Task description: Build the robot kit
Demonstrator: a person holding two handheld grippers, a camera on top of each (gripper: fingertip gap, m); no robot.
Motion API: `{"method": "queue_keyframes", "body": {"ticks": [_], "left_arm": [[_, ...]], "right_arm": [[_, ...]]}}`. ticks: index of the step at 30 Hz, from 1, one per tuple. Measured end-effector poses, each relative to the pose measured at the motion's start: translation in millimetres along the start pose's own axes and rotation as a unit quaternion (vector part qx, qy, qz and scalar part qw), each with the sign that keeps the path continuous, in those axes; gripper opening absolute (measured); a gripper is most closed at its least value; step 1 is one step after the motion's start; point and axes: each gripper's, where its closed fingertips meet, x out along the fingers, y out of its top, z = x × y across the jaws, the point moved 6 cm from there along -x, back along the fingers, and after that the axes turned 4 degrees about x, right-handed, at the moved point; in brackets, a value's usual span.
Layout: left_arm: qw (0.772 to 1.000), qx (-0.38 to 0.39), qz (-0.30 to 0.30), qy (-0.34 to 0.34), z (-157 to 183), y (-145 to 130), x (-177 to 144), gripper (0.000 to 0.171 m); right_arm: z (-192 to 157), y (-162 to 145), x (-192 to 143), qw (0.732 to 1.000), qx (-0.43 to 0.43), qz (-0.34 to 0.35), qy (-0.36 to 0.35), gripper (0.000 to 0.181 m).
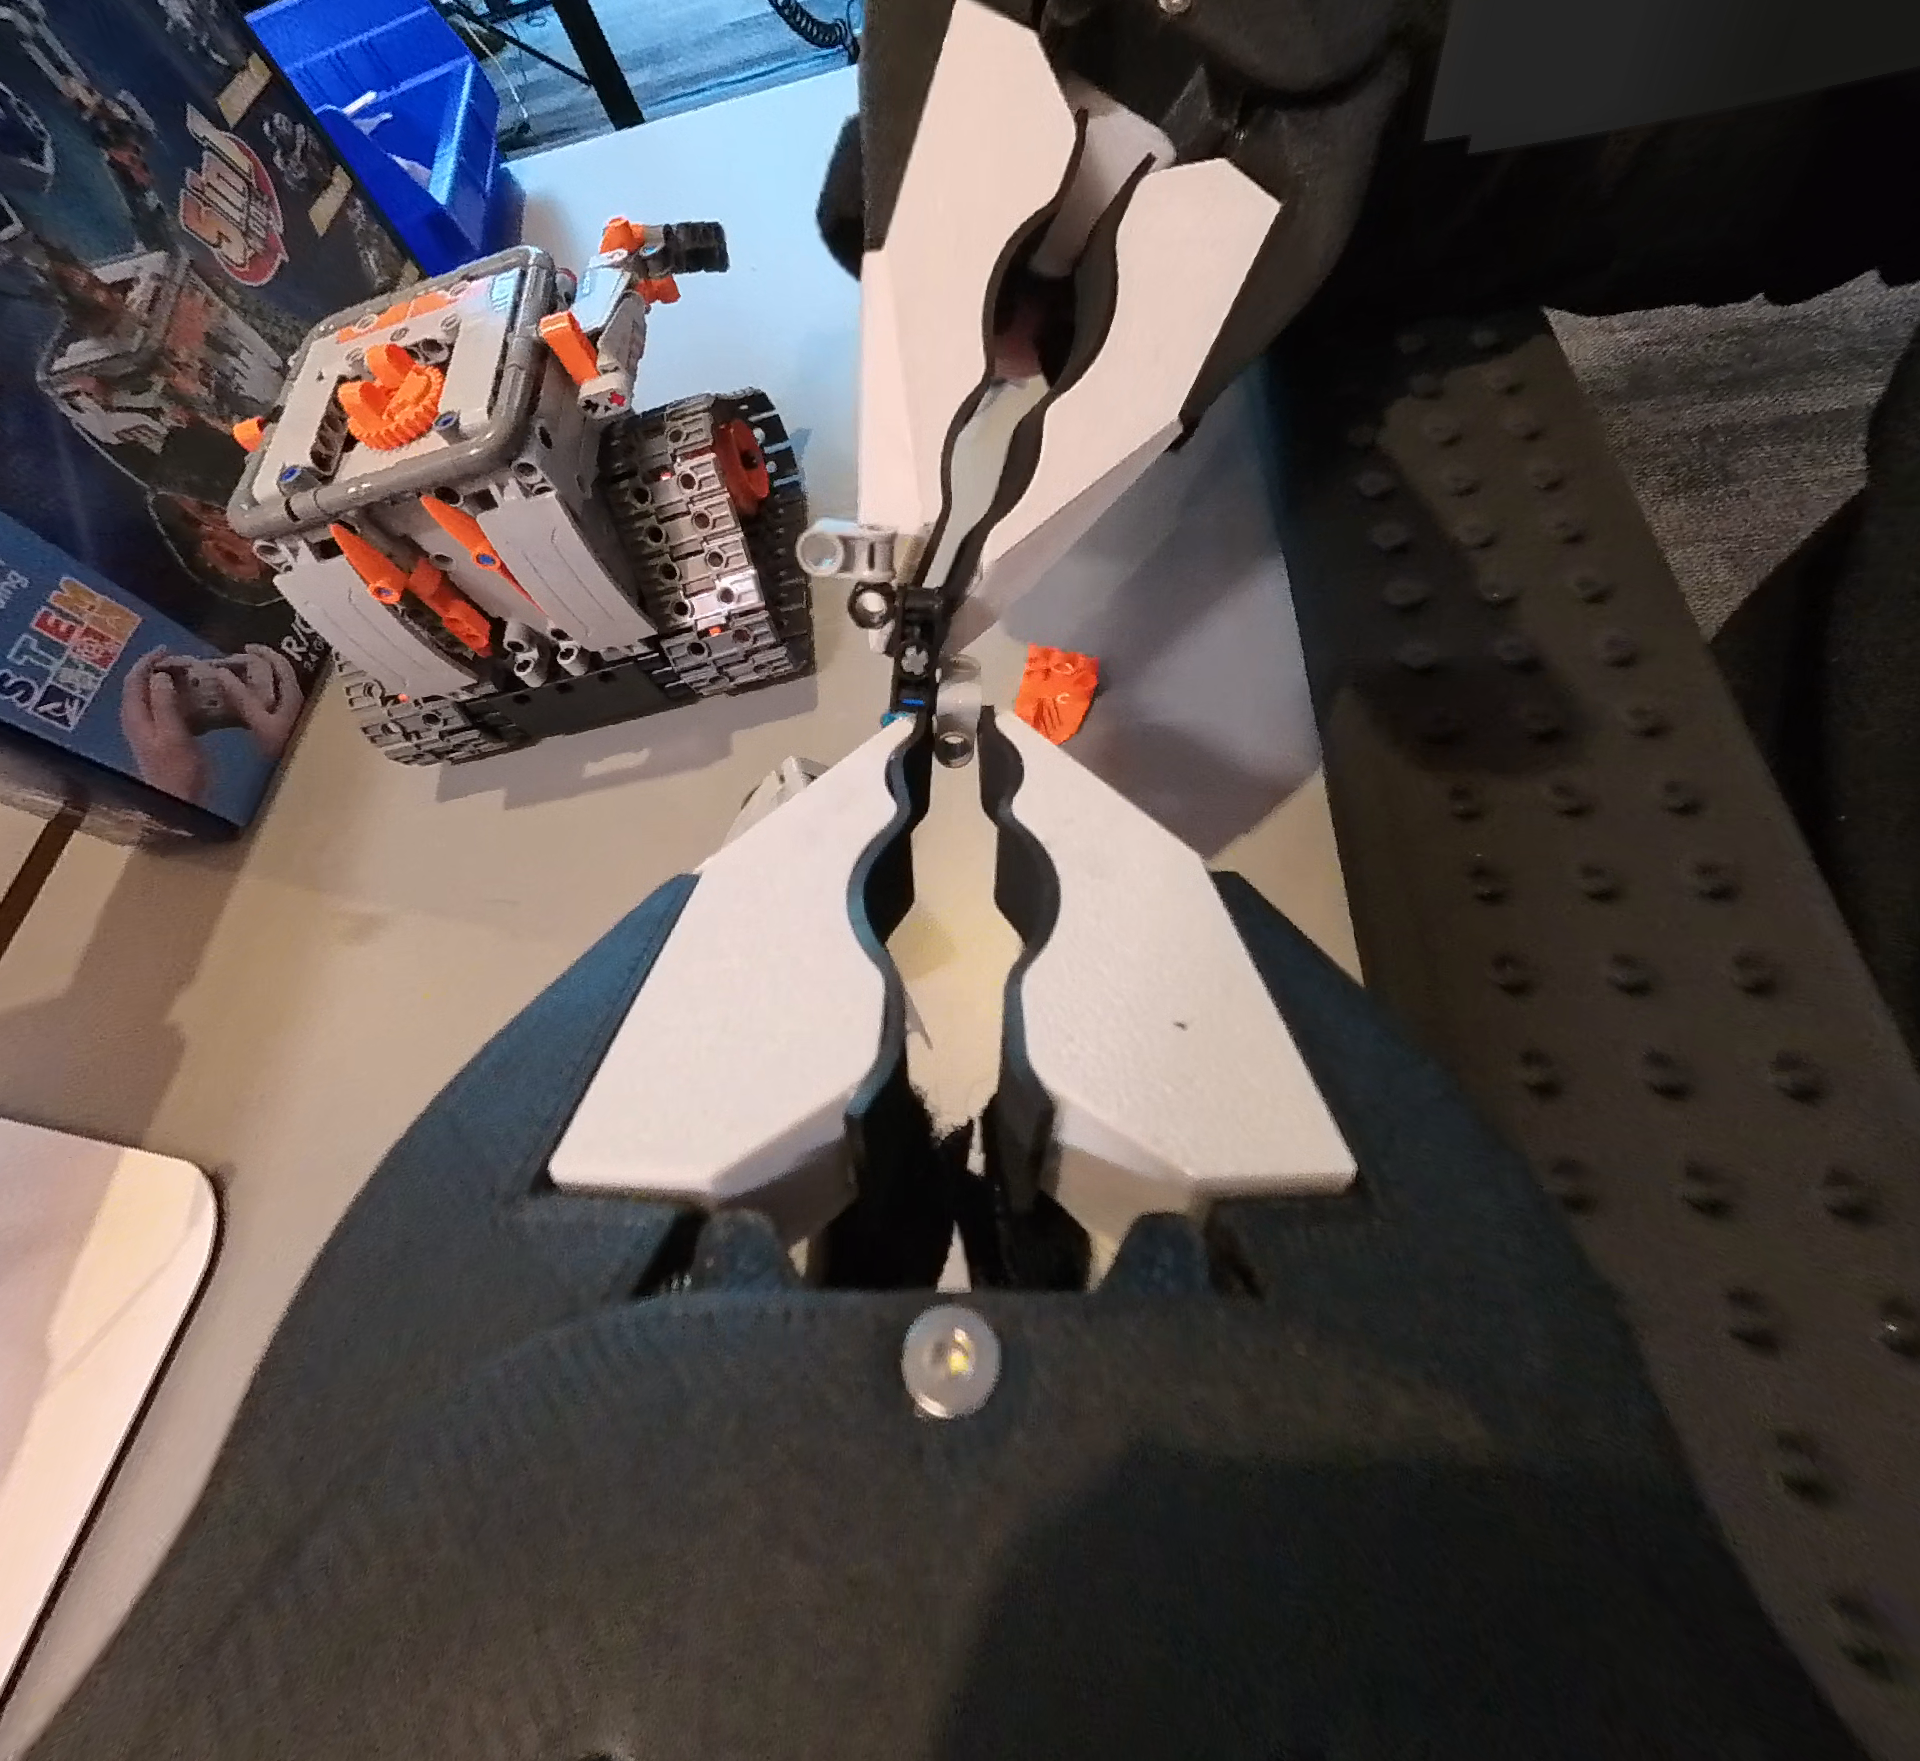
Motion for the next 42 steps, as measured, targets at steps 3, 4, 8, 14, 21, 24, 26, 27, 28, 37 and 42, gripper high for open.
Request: {"method": "queue_keyframes", "body": {"ticks": [3,4,8,14,21,24,26,27,28,37,42], "left_arm": [[1.0,-0.006,0.011,0.0,-0.6,2.1,-1.5,0.007],[1.0,-0.006,0.013,0.0,-0.7,2.6,-1.9,0.009],[1.0,-0.011,0.023,-0.002,-0.8,3.8,-4.3,0.017],[0.997,-0.02,0.068,0.018,-9.0,13.2,-22.4,0.014],[0.999,0.0,0.045,0.026,-5.7,11.8,-13.3,0.003],[0.998,-0.001,0.051,0.033,-7.0,13.6,-13.3,0.001],[0.998,-0.002,0.046,0.033,-7.3,12.4,-12.4,0.003],[0.998,-0.001,0.044,0.033,-6.9,11.6,-11.8,0.003],[0.999,0.0,0.042,0.033,-6.3,11.1,-11.1,0.002],[0.998,0.019,0.027,0.047,-4.8,8.1,-8.6,0.001],[0.996,0.05,0.015,0.069,-2.1,7.4,-7.5,0.0]], "right_arm": [[2.8,1.7,-1.5,1.0,0.023,0.016,0.004,0.0],[4.0,2.0,-2.2,0.999,0.028,0.019,0.002,0.001],[8.0,1.3,-4.5,0.999,0.041,0.027,-0.003,0.001],[8.7,1.6,-5.3,0.999,0.039,0.028,-0.008,0.001],[5.3,2.6,-2.9,1.0,0.022,0.016,-0.014,0.001],[2.8,3.8,-2.2,1.0,0.01,0.012,-0.016,0.001],[1.2,3.7,-0.9,1.0,-0.012,0.0,-0.026,0.0],[0.4,3.5,-0.4,0.999,-0.022,-0.006,-0.031,0.0],[-0.3,3.3,-0.1,0.999,-0.031,-0.012,-0.036,0.0],[-6.3,3.9,3.6,0.987,-0.119,-0.063,-0.088,0.001],[-7.4,3.5,4.6,0.985,-0.122,-0.075,-0.092,0.001]]}}
